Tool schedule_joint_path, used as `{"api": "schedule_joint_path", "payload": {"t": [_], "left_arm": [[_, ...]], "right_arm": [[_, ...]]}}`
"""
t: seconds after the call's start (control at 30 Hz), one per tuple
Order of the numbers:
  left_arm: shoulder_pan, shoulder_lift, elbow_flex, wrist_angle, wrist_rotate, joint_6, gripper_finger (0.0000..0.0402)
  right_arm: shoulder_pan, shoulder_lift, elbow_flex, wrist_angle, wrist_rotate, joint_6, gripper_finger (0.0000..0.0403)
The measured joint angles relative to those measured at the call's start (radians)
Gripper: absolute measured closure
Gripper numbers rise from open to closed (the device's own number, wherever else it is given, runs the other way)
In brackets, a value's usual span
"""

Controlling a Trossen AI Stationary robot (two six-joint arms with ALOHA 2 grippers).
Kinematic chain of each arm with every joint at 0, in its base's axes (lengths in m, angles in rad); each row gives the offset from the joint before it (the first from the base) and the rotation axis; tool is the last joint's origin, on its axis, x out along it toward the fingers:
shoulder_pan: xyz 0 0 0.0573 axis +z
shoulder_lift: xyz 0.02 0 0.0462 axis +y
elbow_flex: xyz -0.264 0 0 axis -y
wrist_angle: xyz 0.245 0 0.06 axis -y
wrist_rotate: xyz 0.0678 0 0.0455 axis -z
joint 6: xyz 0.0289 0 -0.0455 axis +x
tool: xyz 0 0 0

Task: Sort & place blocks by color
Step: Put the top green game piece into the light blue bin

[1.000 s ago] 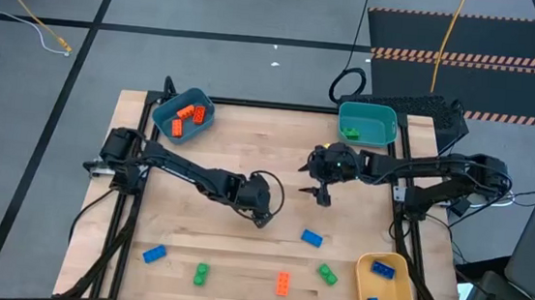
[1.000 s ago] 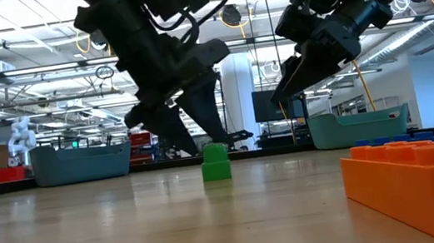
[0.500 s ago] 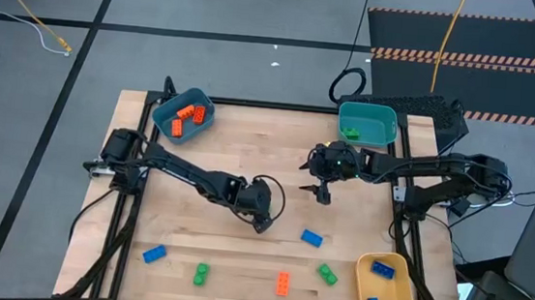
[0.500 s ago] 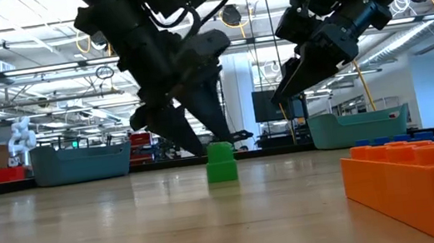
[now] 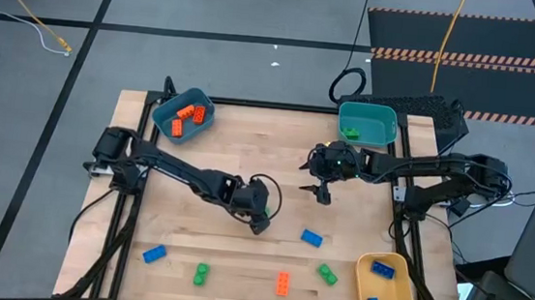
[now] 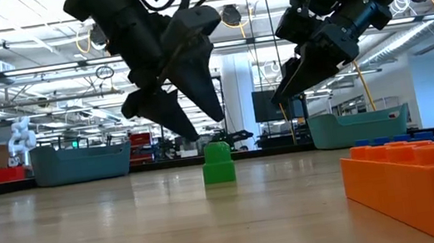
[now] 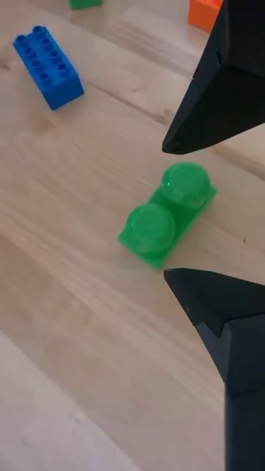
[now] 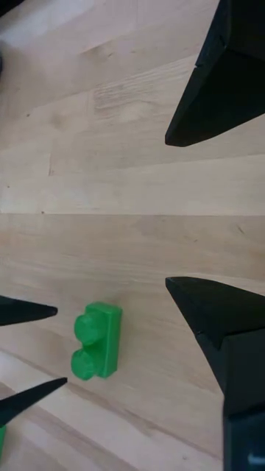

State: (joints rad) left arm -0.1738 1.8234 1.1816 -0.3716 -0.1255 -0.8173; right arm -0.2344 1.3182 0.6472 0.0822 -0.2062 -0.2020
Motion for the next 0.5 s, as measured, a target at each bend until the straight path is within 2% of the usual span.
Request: {"api": "schedule_joint_path", "payload": {"t": [0.5], "left_arm": [[-0.031, 0.024, 0.0, 0.006, -0.059, -0.093, 0.0135]], "right_arm": [[0.0, 0.0, 0.0, 0.011, 0.0, -0.02, 0.0106]]}}
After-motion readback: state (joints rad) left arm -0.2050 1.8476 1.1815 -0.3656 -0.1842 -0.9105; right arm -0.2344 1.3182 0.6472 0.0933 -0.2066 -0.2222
